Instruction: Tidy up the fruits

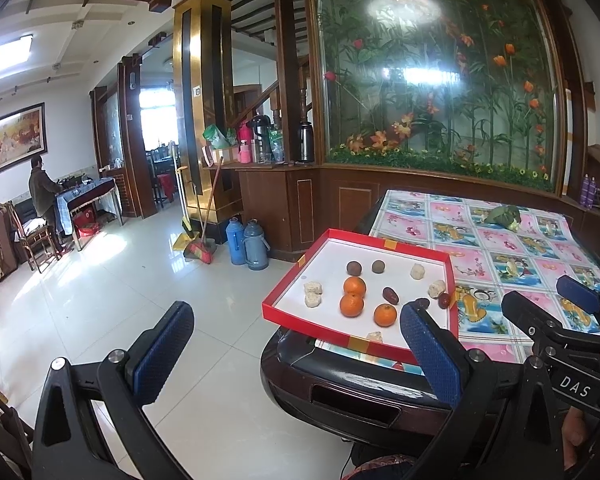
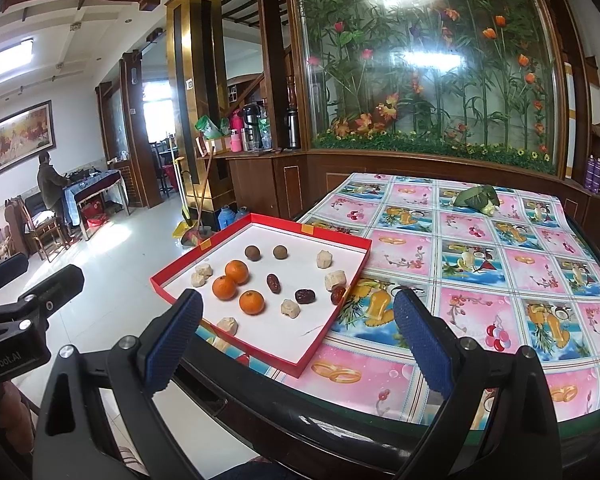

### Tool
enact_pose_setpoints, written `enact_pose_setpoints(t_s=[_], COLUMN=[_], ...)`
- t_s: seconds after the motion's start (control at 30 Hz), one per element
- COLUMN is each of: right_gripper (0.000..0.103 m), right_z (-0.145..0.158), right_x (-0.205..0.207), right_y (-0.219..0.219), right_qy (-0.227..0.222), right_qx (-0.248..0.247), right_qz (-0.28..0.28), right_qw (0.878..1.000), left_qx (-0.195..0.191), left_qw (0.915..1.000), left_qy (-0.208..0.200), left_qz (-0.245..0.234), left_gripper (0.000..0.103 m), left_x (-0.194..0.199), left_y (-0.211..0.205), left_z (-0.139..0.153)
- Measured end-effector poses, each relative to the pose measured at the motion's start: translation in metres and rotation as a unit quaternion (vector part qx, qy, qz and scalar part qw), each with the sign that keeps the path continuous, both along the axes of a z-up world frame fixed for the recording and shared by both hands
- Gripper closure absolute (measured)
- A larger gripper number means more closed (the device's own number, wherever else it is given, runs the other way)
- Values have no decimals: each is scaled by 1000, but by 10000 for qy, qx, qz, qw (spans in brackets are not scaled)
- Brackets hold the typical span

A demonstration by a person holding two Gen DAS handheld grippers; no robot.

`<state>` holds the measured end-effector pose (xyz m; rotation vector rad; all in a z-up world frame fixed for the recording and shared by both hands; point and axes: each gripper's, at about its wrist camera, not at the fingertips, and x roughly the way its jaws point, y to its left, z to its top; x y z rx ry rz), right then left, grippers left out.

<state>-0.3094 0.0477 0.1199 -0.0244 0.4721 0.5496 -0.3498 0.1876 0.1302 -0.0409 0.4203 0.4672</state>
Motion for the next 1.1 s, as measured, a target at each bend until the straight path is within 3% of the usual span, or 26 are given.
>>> enact_pose_setpoints(t_s=[0.5,0.87,0.97,1.1], right_gripper=[7,7,7,7], right_z=[-1,-8,-9,-10], right_x=[2,40,45,47], right_y=[1,-13,-14,-14], right_qy=[12,555,559,561], right_qx=[-5,231,196,170], right_qz=[-16,-241,-265,-270], right_qw=[10000,9979,9979,9979], left_qx=[30,38,212,135], left_qw=[9999,9997,9996,9995], left_qy=[-34,176,166,237], left_qz=[-93,-180,-132,-188], left_gripper=[0,0,0,0], left_x=[3,17,19,25], left_y=[-1,1,-2,-2], left_z=[-3,-12,-14,-15])
